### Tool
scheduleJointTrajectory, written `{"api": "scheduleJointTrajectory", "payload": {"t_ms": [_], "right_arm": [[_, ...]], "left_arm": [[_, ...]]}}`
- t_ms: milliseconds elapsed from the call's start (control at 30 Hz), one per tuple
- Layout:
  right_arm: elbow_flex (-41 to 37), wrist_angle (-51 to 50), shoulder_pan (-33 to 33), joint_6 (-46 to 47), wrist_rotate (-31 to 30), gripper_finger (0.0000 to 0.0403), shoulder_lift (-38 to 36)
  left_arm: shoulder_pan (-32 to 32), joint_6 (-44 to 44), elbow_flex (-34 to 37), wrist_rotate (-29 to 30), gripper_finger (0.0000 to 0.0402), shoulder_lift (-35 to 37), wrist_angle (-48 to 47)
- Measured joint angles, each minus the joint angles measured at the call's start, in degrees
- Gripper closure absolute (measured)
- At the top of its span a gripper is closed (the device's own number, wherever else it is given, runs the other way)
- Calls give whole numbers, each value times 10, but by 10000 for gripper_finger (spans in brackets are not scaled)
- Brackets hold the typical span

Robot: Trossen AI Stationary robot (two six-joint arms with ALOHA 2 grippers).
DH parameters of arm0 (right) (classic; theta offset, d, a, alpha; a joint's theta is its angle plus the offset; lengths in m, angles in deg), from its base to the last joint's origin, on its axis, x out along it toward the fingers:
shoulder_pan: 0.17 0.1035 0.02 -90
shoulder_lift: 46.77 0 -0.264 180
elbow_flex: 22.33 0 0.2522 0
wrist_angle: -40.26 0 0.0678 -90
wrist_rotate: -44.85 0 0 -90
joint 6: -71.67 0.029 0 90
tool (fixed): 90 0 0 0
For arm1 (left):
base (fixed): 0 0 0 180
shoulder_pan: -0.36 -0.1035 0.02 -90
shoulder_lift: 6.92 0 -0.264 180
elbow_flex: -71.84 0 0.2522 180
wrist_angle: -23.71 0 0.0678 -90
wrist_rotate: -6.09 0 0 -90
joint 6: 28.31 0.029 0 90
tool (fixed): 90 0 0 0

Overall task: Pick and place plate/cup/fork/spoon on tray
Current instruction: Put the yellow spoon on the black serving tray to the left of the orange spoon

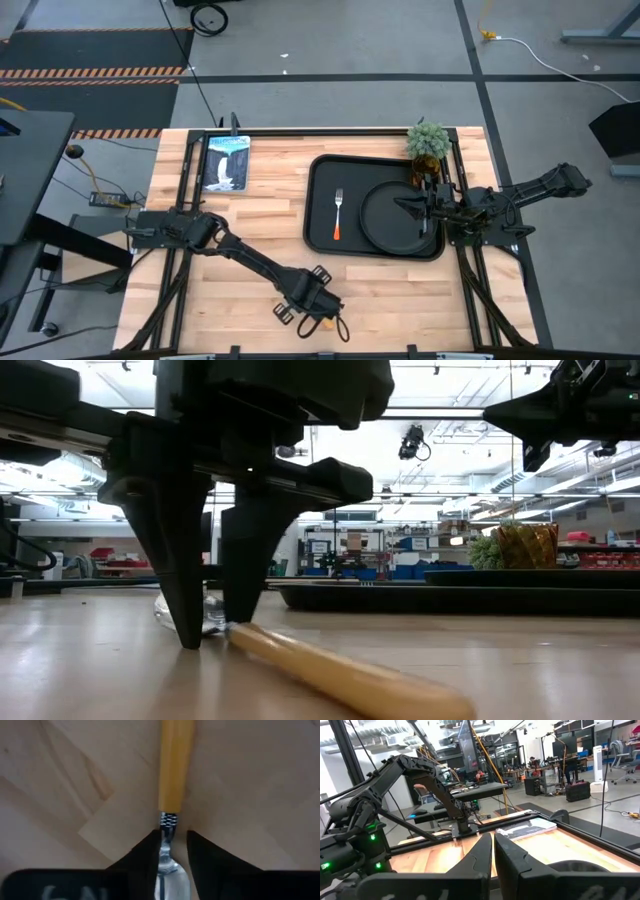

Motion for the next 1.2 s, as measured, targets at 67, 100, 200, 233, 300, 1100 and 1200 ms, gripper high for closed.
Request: {"api": "scheduleJointTrajectory", "payload": {"t_ms": [67, 100, 200, 233, 300, 1100, 1200], "right_arm": [[0, 0, 0, 0, 0, 376, 0], [0, 0, 0, 0, 0, 376, 0], [0, 0, 0, 0, 0, 376, 0], [0, 0, 0, 0, 0, 376, 0], [0, 0, 0, 0, 0, 376, 0], [0, 0, 0, 0, 0, 376, 0], [0, 0, 0, 0, 0, 376, 0]], "left_arm": [[-1, 0, 0, 0, 319, 0, 0], [-2, 0, 0, -1, 333, -1, 0], [-3, 2, 1, -2, 370, -1, -1], [-3, 2, 1, -1, 380, -1, -1], [-4, 2, -1, -1, 385, 0, -6], [-175, 439, -49, 239, 378, 47, -116], [-207, 514, -49, 239, 378, 47, -114]]}}
